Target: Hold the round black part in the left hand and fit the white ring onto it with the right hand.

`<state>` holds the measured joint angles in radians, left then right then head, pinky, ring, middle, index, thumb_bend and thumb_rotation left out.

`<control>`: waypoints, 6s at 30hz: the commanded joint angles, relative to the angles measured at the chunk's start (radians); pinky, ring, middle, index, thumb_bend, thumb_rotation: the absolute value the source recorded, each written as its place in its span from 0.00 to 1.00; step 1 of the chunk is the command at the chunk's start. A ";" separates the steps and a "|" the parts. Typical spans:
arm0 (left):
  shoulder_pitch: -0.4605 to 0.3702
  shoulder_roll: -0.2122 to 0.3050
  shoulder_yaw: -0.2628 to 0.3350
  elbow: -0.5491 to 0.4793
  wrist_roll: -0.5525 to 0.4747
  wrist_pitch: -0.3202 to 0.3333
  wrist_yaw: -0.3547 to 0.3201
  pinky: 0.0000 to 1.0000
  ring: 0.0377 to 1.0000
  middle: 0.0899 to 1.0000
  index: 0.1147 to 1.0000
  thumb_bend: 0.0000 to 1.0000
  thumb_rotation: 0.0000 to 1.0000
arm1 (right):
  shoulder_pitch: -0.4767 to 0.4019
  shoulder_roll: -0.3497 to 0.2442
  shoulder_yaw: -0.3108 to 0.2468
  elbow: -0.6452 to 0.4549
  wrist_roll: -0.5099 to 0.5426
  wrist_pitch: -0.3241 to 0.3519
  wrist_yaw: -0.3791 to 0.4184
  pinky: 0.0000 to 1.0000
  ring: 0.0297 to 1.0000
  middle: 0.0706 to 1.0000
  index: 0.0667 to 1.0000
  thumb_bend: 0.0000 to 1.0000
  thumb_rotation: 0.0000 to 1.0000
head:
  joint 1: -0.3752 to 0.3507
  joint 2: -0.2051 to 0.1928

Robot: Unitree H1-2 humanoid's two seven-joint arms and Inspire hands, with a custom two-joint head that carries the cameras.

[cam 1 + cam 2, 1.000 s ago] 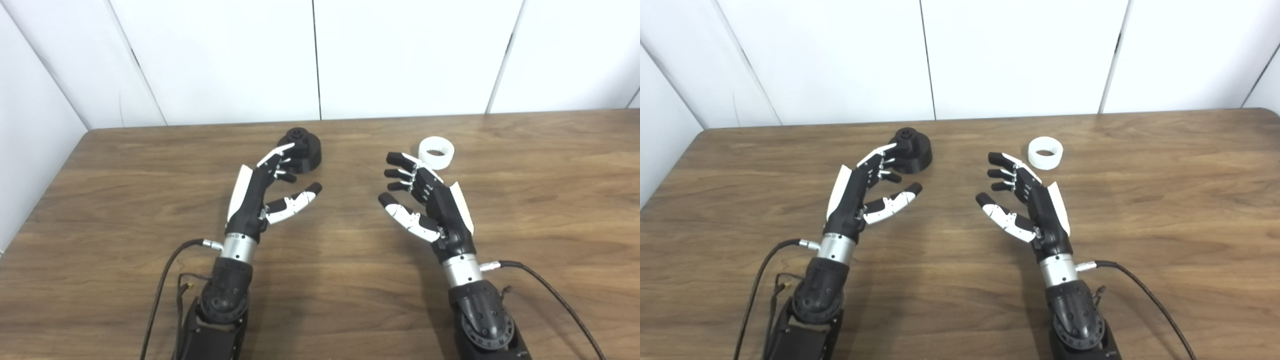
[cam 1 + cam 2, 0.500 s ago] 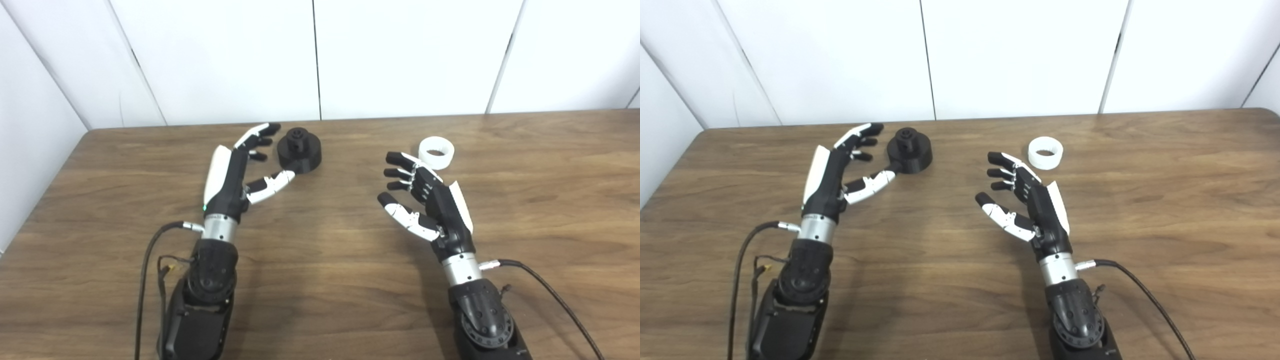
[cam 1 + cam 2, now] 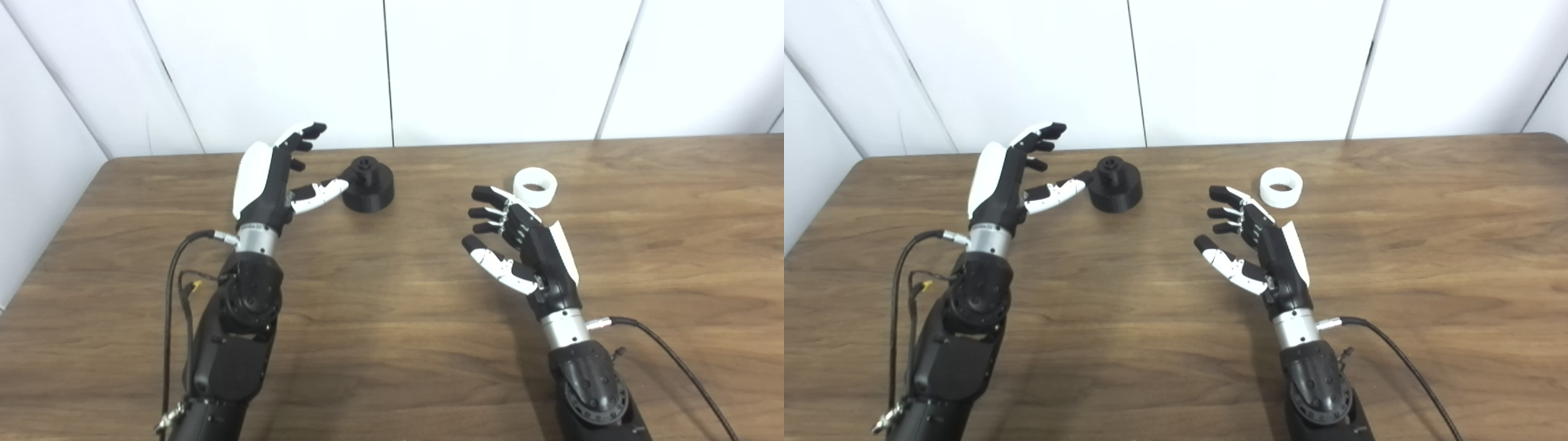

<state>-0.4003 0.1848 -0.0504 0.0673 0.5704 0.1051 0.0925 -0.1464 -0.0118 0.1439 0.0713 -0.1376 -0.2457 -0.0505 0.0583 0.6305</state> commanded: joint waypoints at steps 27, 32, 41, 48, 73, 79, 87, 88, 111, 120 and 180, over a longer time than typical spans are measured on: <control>-0.256 0.078 -0.169 0.388 0.070 -0.062 0.036 0.99 1.00 1.00 0.85 1.00 0.65 | 0.042 -0.030 -0.017 0.021 -0.015 0.002 0.018 0.61 0.70 0.79 0.76 0.55 0.31 | -0.019 0.001; -0.276 0.085 -0.204 0.425 0.116 -0.058 0.060 1.00 1.00 1.00 0.85 1.00 0.60 | 0.042 -0.035 -0.018 0.020 -0.020 0.004 0.019 0.61 0.71 0.79 0.76 0.54 0.32 | -0.020 0.000; -0.308 0.086 -0.254 0.477 0.168 0.021 0.027 1.00 1.00 1.00 0.89 1.00 0.63 | 0.046 -0.034 -0.019 0.015 -0.013 0.001 0.021 0.60 0.69 0.79 0.76 0.55 0.32 | -0.024 0.001; -0.332 0.092 -0.291 0.528 0.190 0.067 0.016 1.00 1.00 1.00 0.92 1.00 0.69 | 0.048 -0.034 -0.020 0.018 -0.019 -0.004 0.020 0.59 0.69 0.78 0.76 0.54 0.32 | -0.026 0.001; -0.381 0.056 -0.295 0.714 0.111 0.018 0.066 1.00 1.00 1.00 0.87 1.00 0.57 | 0.056 -0.032 -0.017 0.014 -0.036 0.010 0.010 0.60 0.69 0.79 0.77 0.55 0.33 | -0.036 0.001; -0.385 0.044 -0.299 0.729 0.098 0.006 0.064 1.00 1.00 1.00 0.86 1.00 0.58 | 0.056 -0.032 -0.020 0.012 -0.031 0.013 0.009 0.61 0.70 0.79 0.77 0.55 0.34 | -0.038 0.002; -0.388 0.035 -0.302 0.733 0.087 0.005 0.063 1.00 1.00 1.00 0.87 1.00 0.58 | 0.057 -0.032 -0.019 0.011 -0.032 0.010 0.008 0.60 0.70 0.79 0.76 0.53 0.32 | -0.039 0.004; -0.388 0.033 -0.302 0.735 0.086 0.002 0.065 1.00 1.00 1.00 0.87 1.00 0.58 | 0.056 -0.032 -0.020 0.012 -0.030 0.011 0.008 0.60 0.70 0.79 0.76 0.54 0.32 | -0.039 0.004; -0.409 -0.008 -0.237 0.879 -0.017 -0.193 0.250 1.00 1.00 1.00 0.68 0.96 0.34 | 0.060 -0.047 -0.023 -0.015 -0.031 0.029 0.019 0.59 0.70 0.79 0.77 0.53 0.32 | -0.047 0.017; -0.412 -0.012 -0.234 0.902 -0.040 -0.220 0.251 1.00 1.00 0.99 0.64 0.96 0.33 | 0.058 -0.051 -0.027 -0.014 -0.021 0.020 0.025 0.59 0.70 0.79 0.76 0.52 0.30 | -0.045 0.019; 0.031 -0.042 -0.250 0.262 -0.053 -0.139 0.109 1.00 1.00 0.99 0.42 0.52 0.07 | 0.059 -0.041 -0.061 -0.037 -0.001 0.038 0.045 0.61 0.70 0.79 0.76 0.54 0.31 | -0.019 0.027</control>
<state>-0.3707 0.1398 -0.2956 0.3482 0.5075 -0.0196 0.2217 -0.1144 -0.0278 0.0945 0.0122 -0.1315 -0.1891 -0.0062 0.0383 0.6565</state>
